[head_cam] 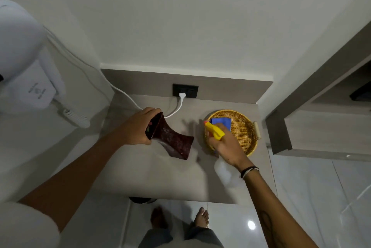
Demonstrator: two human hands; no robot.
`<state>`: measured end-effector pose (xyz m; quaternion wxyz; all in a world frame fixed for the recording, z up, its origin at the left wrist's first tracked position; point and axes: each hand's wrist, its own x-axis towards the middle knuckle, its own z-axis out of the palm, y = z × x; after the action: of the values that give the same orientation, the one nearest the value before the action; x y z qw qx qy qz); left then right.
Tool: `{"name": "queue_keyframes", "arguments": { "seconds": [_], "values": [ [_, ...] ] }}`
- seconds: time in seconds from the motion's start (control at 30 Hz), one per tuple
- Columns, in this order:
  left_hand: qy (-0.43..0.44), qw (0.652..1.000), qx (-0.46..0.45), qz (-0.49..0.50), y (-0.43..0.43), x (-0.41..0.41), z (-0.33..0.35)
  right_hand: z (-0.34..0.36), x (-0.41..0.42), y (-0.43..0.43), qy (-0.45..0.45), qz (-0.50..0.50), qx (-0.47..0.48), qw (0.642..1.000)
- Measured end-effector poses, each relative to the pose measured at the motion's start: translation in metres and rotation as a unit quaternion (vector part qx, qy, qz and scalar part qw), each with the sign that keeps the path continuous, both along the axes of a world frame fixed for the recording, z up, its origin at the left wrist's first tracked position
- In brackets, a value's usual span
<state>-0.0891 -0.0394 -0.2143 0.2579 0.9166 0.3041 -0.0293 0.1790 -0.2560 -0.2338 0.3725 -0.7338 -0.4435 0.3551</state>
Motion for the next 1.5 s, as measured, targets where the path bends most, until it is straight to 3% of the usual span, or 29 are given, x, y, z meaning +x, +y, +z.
{"name": "queue_keyframes", "arguments": {
  "seconds": [0.2,0.4,0.6,0.77,0.93,1.03,1.1,1.17,1.23,1.3,1.4,1.5],
  "values": [
    [0.074,0.981,0.113,-0.137,0.002,0.024,0.022,0.005,0.08,-0.012,-0.029,-0.103,0.096,0.99],
    [0.169,0.934,0.219,-0.228,-0.013,0.048,0.028,-0.013,0.112,-0.002,-0.088,-0.156,0.112,0.977],
    [0.167,0.89,0.296,-0.304,-0.018,0.045,0.015,-0.034,0.11,0.005,-0.125,-0.245,0.103,0.956],
    [0.187,0.904,0.249,-0.292,-0.015,0.037,0.011,-0.048,0.099,0.002,-0.123,-0.273,0.077,0.951],
    [0.134,0.968,0.144,-0.159,-0.027,0.032,0.012,-0.05,0.101,0.0,-0.102,-0.308,0.062,0.944],
    [0.084,0.987,0.121,-0.071,-0.035,0.034,0.011,-0.042,0.095,-0.005,-0.193,-0.326,0.098,0.92],
    [0.067,0.99,0.118,-0.042,-0.038,0.036,0.008,-0.038,0.082,-0.005,-0.291,-0.283,0.161,0.9],
    [0.06,0.991,0.113,-0.032,-0.038,0.037,0.005,-0.044,0.065,0.001,-0.352,-0.178,0.172,0.903],
    [0.056,0.993,0.102,-0.025,-0.038,0.038,0.003,-0.057,0.048,0.01,-0.39,-0.048,0.096,0.915],
    [0.056,0.994,0.095,-0.019,-0.037,0.038,0.001,-0.071,0.038,0.018,-0.37,0.047,-0.031,0.927],
    [0.058,0.993,0.099,-0.021,-0.036,0.039,-0.002,-0.09,0.037,0.023,-0.369,0.105,-0.178,0.906],
    [0.052,0.994,0.096,-0.015,-0.036,0.041,-0.005,-0.102,0.04,0.027,-0.369,0.1,-0.232,0.894]
  ]
}}
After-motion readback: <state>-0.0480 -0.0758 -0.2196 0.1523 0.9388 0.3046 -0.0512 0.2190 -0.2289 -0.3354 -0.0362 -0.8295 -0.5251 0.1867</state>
